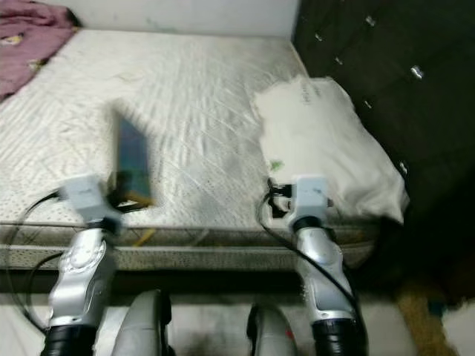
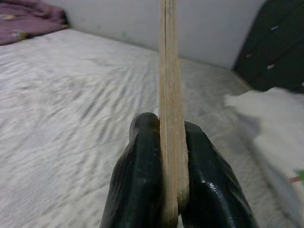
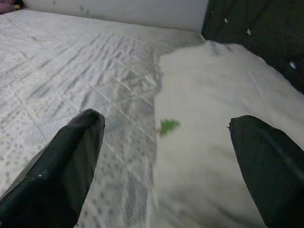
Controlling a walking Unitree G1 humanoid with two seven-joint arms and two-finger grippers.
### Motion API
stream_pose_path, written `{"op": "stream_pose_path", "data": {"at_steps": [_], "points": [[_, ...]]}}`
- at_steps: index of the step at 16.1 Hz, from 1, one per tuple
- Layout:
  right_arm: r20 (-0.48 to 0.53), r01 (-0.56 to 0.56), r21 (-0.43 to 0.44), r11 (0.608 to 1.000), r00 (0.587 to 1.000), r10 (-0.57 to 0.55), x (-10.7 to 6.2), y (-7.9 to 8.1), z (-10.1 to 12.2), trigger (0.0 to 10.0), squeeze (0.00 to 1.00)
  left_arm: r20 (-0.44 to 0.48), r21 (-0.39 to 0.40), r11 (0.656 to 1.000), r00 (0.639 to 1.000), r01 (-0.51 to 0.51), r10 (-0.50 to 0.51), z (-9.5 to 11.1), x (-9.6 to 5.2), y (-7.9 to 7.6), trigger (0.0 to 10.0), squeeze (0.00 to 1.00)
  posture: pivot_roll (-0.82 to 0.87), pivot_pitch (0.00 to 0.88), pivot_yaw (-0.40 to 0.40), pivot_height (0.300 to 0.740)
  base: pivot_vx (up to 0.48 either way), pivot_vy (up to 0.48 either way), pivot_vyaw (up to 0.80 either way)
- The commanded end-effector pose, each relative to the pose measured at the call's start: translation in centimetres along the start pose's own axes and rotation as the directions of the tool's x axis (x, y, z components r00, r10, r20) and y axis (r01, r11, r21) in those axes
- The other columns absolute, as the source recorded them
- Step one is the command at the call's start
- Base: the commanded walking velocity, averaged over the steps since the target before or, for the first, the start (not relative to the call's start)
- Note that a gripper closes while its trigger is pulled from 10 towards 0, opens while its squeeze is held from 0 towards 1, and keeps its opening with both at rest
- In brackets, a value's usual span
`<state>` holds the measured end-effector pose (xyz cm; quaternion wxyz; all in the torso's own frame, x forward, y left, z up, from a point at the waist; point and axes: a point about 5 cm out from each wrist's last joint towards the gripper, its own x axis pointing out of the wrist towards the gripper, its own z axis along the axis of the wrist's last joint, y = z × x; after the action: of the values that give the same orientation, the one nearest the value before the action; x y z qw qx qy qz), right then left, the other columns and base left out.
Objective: Clean up the room
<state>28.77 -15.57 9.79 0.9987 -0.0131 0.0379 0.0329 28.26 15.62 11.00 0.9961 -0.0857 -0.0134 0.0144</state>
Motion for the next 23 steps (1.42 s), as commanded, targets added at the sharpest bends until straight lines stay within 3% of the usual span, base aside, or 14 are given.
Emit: {"op": "stream_pose_path", "data": {"at_steps": [1, 7, 23], "points": [[0.029, -0.028, 0.005, 1.000, 0.999, 0.028, 0.32, 1.05, 0.67, 10.0, 0.00, 0.056, 0.011, 0.999, 0.998, -0.042, 0.041, 1.15, 0.26, 1.25, 10.0, 0.00, 0.03, 0.011, -0.042, 0.616, 0.480, 0.000, 0.00], [0.031, -0.028, -0.002, 1.000, 0.999, 0.028, 0.33, 0.91, 0.73, 10.0, 0.00, 0.041, -0.014, 0.999, 0.999, -0.035, 0.035, 0.78, 0.40, 0.91, 10.0, 0.00, 0.02, 0.010, -0.046, 0.616, 0.192, 0.000, 0.00], [0.030, -0.025, -0.005, 1.000, 0.999, 0.026, 0.23, 0.81, 0.67, 10.0, 0.00, 0.021, -0.024, 0.999, 0.999, -0.039, 0.040, 0.45, 0.75, 0.55, 10.0, 0.00, 0.02, 0.007, -0.048, 0.616, 0.000, 0.000, 0.00]]}}
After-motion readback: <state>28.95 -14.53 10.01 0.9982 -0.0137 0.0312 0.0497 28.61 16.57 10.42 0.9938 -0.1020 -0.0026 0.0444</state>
